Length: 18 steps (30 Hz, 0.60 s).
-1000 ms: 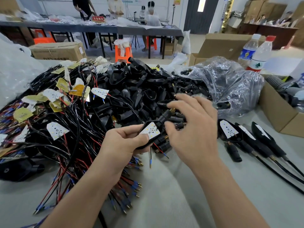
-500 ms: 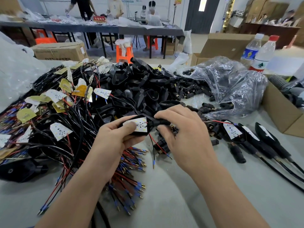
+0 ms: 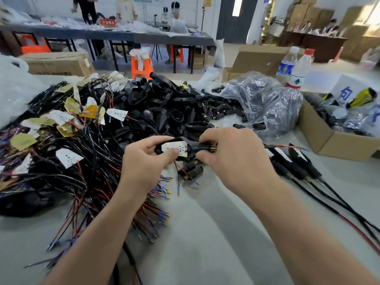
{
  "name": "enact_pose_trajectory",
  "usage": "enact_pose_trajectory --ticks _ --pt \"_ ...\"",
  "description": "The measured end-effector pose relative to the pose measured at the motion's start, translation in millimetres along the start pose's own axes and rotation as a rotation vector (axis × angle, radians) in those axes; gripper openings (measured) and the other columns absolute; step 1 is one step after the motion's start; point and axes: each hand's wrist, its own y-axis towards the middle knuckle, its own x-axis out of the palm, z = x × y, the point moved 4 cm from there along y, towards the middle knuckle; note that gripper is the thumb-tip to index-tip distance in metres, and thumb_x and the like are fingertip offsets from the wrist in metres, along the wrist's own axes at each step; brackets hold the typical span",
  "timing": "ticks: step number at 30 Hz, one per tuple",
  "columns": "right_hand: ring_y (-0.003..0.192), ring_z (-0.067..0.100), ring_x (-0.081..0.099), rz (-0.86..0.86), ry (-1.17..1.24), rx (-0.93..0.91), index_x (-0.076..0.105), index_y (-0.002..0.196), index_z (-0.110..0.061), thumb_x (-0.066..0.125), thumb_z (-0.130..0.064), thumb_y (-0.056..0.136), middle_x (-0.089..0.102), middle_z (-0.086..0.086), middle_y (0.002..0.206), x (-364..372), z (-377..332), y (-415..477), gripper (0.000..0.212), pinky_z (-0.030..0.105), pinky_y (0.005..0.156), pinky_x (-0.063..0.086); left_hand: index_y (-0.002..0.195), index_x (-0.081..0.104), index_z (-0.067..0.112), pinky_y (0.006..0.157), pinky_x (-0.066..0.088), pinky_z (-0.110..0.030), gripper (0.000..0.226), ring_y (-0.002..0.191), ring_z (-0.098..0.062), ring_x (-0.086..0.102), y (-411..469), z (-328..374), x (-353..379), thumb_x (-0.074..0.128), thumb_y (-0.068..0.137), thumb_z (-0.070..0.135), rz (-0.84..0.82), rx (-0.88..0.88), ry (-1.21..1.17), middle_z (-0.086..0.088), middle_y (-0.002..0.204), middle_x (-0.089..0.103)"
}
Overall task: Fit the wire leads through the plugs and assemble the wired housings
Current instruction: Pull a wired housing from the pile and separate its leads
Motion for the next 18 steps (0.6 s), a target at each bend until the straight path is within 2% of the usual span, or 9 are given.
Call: enact_pose_trajectory --ticks 2,3,5,7,10,13,15,16,18 --pt "0.083 0.032 0.064 -0.063 -0.104 0.072 0.072 0.095 -0.029 0.072 -0.044 0.082 0.072 0.000 0.083 -15.1 18.8 -10.2 0.020 0.035 0.066 0.043 0.100 0.080 0.027 0.070 0.058 -0.023 0.028 0.075 -0.012 0.074 -5.0 0.3 22.7 0.082 0.082 0.006 -0.053 -0.045 -0.010 0.000 0.095 0.081" --pt "0.082 0.032 0.065 -0.066 -0.130 0.112 0.073 0.094 -0.028 0.072 -0.044 0.081 0.073 0.000 0.081 -23.9 30.0 -17.0 0.021 0.035 0.066 0.046 0.104 0.078 0.027 0.073 0.058 -0.022 0.030 0.083 -0.011 0.076 -8.7 0.9 36.4 0.082 0.083 0.007 -0.081 -0.066 -0.032 0.002 0.101 0.080" --pt "0.077 0.032 0.065 0.005 -0.122 0.241 0.074 0.090 -0.026 0.076 -0.042 0.078 0.073 0.000 0.077 -41.1 58.3 -33.1 0.020 0.036 0.066 0.051 0.108 0.075 0.026 0.076 0.057 -0.018 0.031 0.092 -0.006 0.075 -16.6 2.7 64.8 0.079 0.085 0.006 -0.116 -0.104 -0.085 0.004 0.107 0.078" --pt "0.073 0.030 0.063 0.112 -0.106 0.399 0.077 0.089 -0.026 0.078 -0.042 0.077 0.074 -0.001 0.076 -50.3 90.7 -50.5 0.020 0.035 0.065 0.051 0.111 0.075 0.024 0.077 0.054 -0.019 0.032 0.091 -0.004 0.072 -24.9 5.3 89.6 0.075 0.087 0.003 -0.146 -0.133 -0.089 0.004 0.107 0.077" --pt "0.084 0.031 0.065 0.229 -0.118 0.576 0.076 0.091 -0.023 0.073 -0.040 0.082 0.074 0.002 0.084 -43.2 134.0 -72.8 0.019 0.036 0.069 0.050 0.105 0.074 0.027 0.087 0.053 -0.020 0.034 0.093 0.000 0.071 -38.1 6.0 111.7 0.070 0.088 -0.001 -0.198 -0.126 -0.015 0.007 0.106 0.077" --pt "0.094 0.035 0.064 0.184 -0.075 0.714 0.071 0.101 -0.019 0.067 -0.033 0.090 0.074 0.008 0.096 -18.6 163.9 -86.4 0.018 0.036 0.071 0.040 0.095 0.076 0.030 0.083 0.051 -0.016 0.034 0.089 0.003 0.070 -48.1 1.3 113.4 0.069 0.087 -0.003 -0.196 -0.121 0.031 0.012 0.100 0.078" --pt "0.103 0.037 0.062 0.078 -0.079 0.753 0.067 0.111 -0.017 0.061 -0.027 0.093 0.072 0.012 0.109 -3.4 169.7 -90.0 0.021 0.038 0.080 0.042 0.092 0.077 0.030 0.077 0.050 -0.011 0.033 0.086 0.005 0.070 -51.6 -2.7 107.2 0.070 0.087 -0.002 -0.182 -0.122 0.068 0.015 0.095 0.079" --pt "0.113 0.036 0.059 0.048 -0.112 0.748 0.066 0.117 -0.016 0.060 -0.023 0.093 0.070 0.012 0.119 1.7 167.3 -90.5 0.026 0.041 0.089 0.043 0.091 0.077 0.031 0.073 0.048 -0.009 0.033 0.084 0.006 0.070 -52.2 -4.2 102.3 0.070 0.087 -0.001 -0.172 -0.121 0.089 0.016 0.093 0.078" --pt "0.132 0.032 0.047 0.063 -0.232 0.689 0.064 0.127 -0.018 0.058 -0.015 0.088 0.059 0.008 0.142 7.8 148.6 -89.3 0.039 0.042 0.108 0.033 0.089 0.078 0.032 0.068 0.047 -0.008 0.031 0.076 0.009 0.067 -51.6 -6.5 89.7 0.069 0.087 0.002 -0.154 -0.106 0.150 0.018 0.087 0.078"
